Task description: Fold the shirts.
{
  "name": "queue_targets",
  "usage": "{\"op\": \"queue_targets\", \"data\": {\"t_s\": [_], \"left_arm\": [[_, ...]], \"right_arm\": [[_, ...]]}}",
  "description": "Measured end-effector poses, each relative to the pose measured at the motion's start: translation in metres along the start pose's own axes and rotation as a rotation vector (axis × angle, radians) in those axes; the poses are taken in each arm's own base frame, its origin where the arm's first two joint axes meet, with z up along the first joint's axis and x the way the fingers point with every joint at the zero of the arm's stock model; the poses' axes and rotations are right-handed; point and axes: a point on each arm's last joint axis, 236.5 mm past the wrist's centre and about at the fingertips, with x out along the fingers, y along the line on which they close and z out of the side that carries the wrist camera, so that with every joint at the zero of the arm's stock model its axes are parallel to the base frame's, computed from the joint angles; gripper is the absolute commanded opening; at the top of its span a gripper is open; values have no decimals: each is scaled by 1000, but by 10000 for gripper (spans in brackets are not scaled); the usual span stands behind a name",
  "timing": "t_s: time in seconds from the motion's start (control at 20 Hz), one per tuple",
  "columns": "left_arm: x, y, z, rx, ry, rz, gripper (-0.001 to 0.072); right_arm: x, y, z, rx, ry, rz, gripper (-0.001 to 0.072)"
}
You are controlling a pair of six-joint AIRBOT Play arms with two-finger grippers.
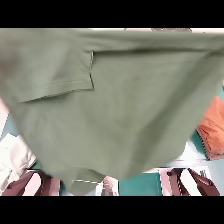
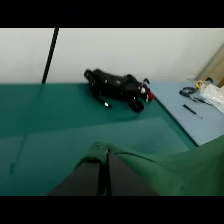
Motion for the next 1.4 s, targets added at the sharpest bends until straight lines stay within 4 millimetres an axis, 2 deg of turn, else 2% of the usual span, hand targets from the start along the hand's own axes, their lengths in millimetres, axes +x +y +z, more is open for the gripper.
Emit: {"op": "queue_targets", "data": {"t_s": [0.15,0.2,0.25,0.35,0.5,0.65,0.8,0.95,1.05,1.15,1.25,1.4], "left_arm": [[49,89,-72,-226,107,33,24],[66,116,-102,-292,143,53,24],[83,138,-130,-341,177,69,24],[120,172,-182,-409,244,96,23],[172,208,-226,-457,300,138,23],[218,234,-234,-465,305,152,23],[249,251,-217,-456,263,157,23],[265,261,-190,-435,196,169,23],[269,265,-179,-424,169,179,23],[270,268,-180,-397,184,191,23],[267,270,-194,-364,252,208,23],[254,272,-229,-324,412,240,23]], "right_arm": [[68,-46,-67,96,175,-15,18],[90,-61,-88,121,226,-26,18],[109,-75,-106,144,267,-40,18],[148,-101,-133,198,321,-67,18],[201,-133,-156,270,373,-92,18],[246,-156,-157,304,384,-93,17],[282,-165,-143,316,360,-70,18],[304,-170,-124,323,323,-54,18],[312,-170,-116,322,307,-45,18],[315,-171,-114,319,304,-42,17],[313,-173,-120,301,342,-41,17],[299,-183,-146,244,469,-65,17]]}}
